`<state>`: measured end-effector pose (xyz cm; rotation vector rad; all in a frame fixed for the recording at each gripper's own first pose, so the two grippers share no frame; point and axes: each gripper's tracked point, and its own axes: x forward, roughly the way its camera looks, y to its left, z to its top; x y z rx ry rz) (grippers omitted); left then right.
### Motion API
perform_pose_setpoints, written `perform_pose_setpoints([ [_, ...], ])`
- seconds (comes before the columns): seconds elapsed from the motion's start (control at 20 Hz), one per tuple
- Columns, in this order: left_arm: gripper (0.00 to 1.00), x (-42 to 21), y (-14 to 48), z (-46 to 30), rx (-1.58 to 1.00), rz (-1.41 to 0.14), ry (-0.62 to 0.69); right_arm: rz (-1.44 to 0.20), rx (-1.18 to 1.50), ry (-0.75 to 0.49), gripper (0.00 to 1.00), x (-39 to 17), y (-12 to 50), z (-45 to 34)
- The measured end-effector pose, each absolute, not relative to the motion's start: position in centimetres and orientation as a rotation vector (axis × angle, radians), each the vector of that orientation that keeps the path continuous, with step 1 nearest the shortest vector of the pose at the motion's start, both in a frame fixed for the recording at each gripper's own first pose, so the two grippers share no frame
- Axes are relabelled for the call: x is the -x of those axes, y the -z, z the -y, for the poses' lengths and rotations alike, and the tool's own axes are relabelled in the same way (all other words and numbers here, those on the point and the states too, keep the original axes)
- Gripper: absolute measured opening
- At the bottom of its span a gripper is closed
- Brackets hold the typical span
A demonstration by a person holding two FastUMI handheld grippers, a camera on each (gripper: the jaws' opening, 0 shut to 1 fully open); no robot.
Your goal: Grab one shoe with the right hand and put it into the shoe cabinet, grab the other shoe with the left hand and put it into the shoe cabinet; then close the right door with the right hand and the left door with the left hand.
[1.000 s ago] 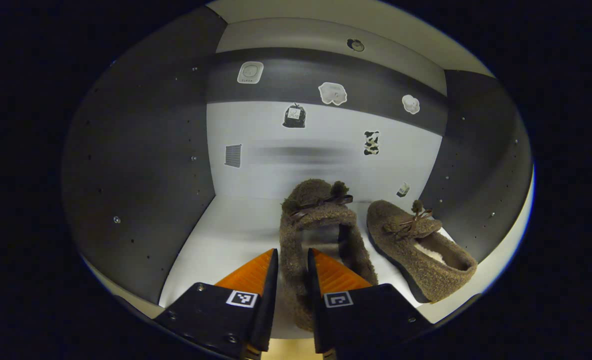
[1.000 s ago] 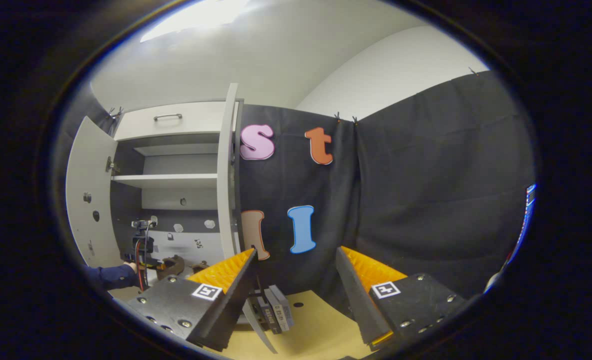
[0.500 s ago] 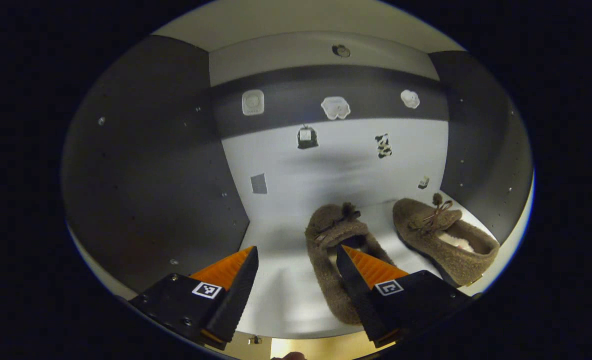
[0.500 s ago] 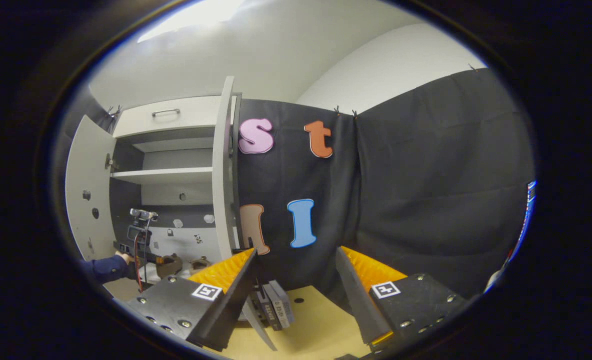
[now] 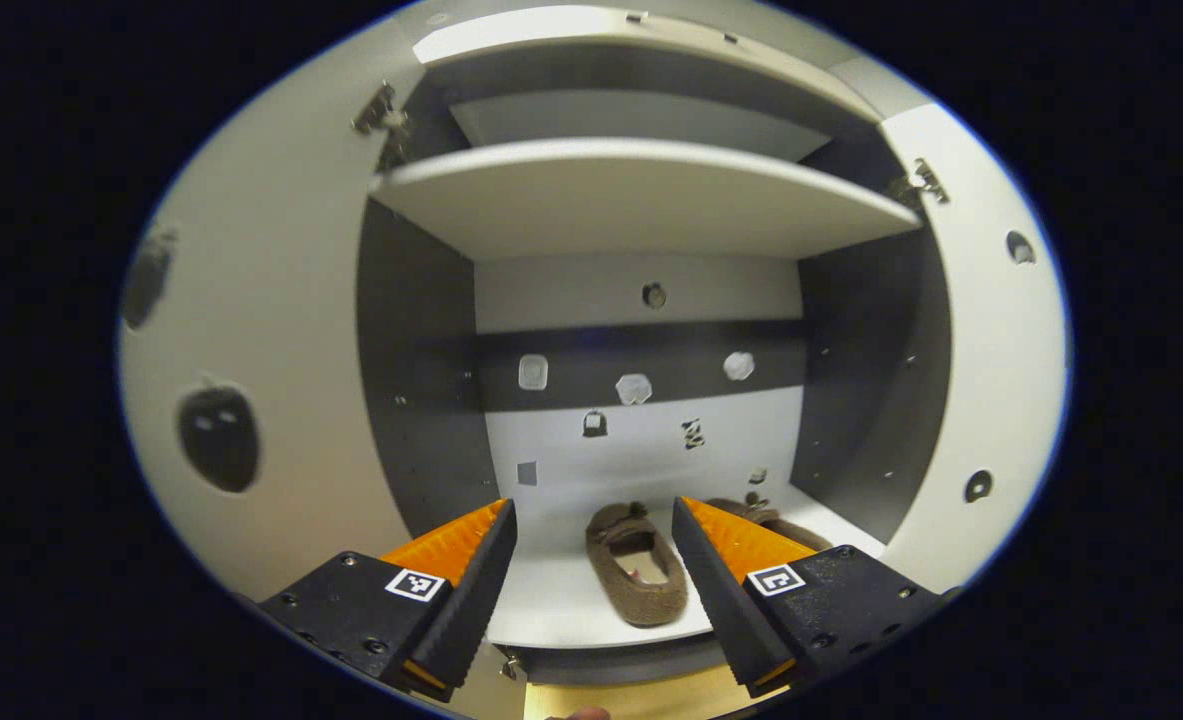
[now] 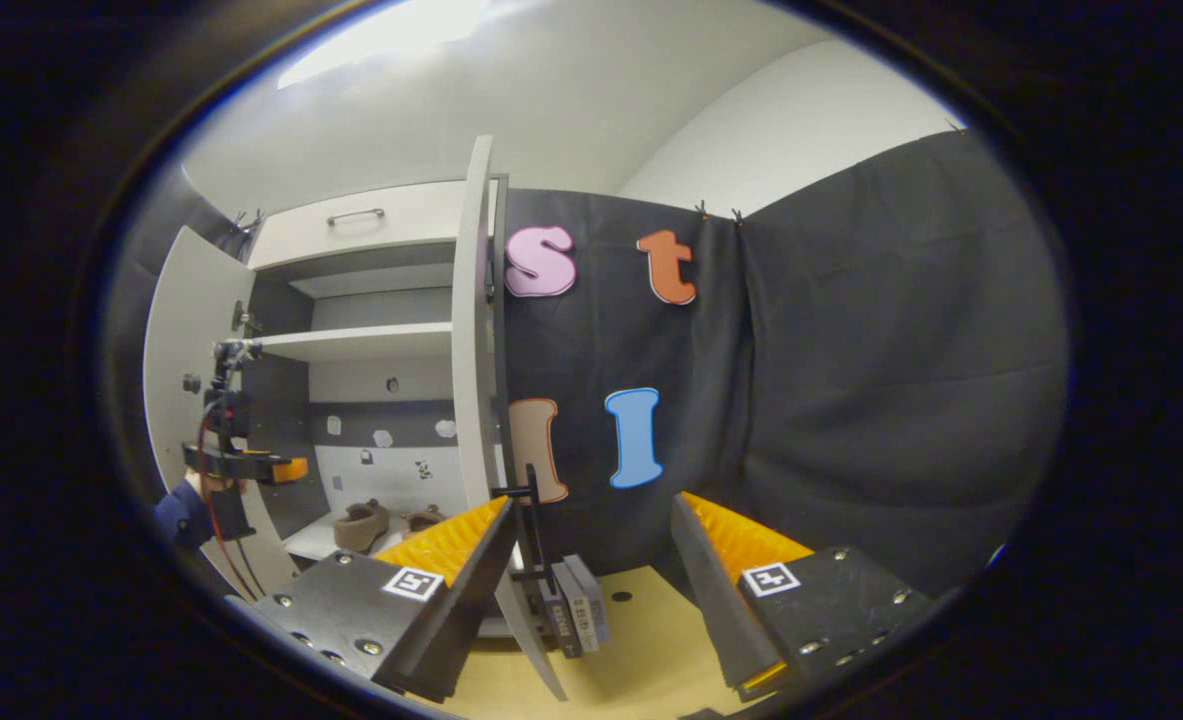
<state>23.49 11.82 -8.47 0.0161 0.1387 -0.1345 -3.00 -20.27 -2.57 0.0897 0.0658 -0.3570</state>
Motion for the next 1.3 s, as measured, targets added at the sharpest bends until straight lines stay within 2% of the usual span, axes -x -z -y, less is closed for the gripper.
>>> perform_pose_setpoints([
  [0.05, 0.97, -21.9, 7.3, -12.0, -0.01, -0.106, 0.136, -0.064, -0.084, 0.352, 0.93, 2.8, 2.5, 20.2],
  [0.15, 0.94, -18.4, 5.3, -11.8, 0.008, -0.061, 0.147, -0.067, -0.075, 0.345, 0.93, 2.5, 2.8, 20.4],
  [0.3, 0.96, -13.8, 3.9, -11.8, 0.009, -0.056, 0.157, -0.065, -0.075, 0.35, 0.93, 1.9, 3.2, 21.1],
  [0.45, 0.94, -9.9, 2.6, -11.9, 0.016, -0.048, 0.164, -0.068, -0.08, 0.357, 0.92, 1.3, 3.6, 22.0],
  [0.5, 0.94, -8.8, 1.9, -12.1, 0.02, -0.043, 0.168, -0.067, -0.081, 0.36, 0.96, 1.1, 3.7, 22.2],
  [0.55, 0.94, -8.1, 1.3, -12.2, 0.02, -0.037, 0.173, -0.064, -0.084, 0.359, 0.93, 0.8, 3.7, 22.3],
  [0.6, 0.96, -7.3, 0.7, -12.6, 0.017, -0.033, 0.167, -0.059, -0.087, 0.356, 0.96, 0.6, 3.6, 22.3],
  [0.75, 0.94, -5.5, -1.3, -14.3, 0.006, -0.001, 0.131, -0.056, -0.082, 0.34, 0.96, -0.3, 3.7, 22.0],
  [0.8, 0.96, -4.8, -1.7, -14.7, 0.001, 0.003, 0.123, -0.061, -0.079, 0.332, 0.96, -0.7, 3.9, 21.8],
  [0.9, 0.94, -3.4, -2.1, -15.3, -0.009, 0.005, 0.113, -0.07, -0.076, 0.306, 0.96, -1.4, 4.2, 20.9],
  [1.05, 0.96, -2.1, -2.8, -16.3, -0.021, 0.011, 0.096, -0.083, -0.064, 0.277, 0.96, -2.4, 4.7, 19.8],
  [1.15, 0.94, -1.8, -2.8, -17.3, -0.027, 0.013, 0.07, -0.084, -0.053, 0.294, 0.96, -2.6, 4.9, 20.2],
  [1.2, 0.94, -1.6, -2.7, -17.8, -0.028, 0.008, 0.058, -0.086, -0.053, 0.295, 0.93, -2.5, 5.0, 20.1],
  [1.3, 0.94, -1.9, -2.0, -18.4, -0.028, -0.009, 0.038, -0.087, -0.057, 0.275, 0.96, -2.6, 4.9, 19.5],
])
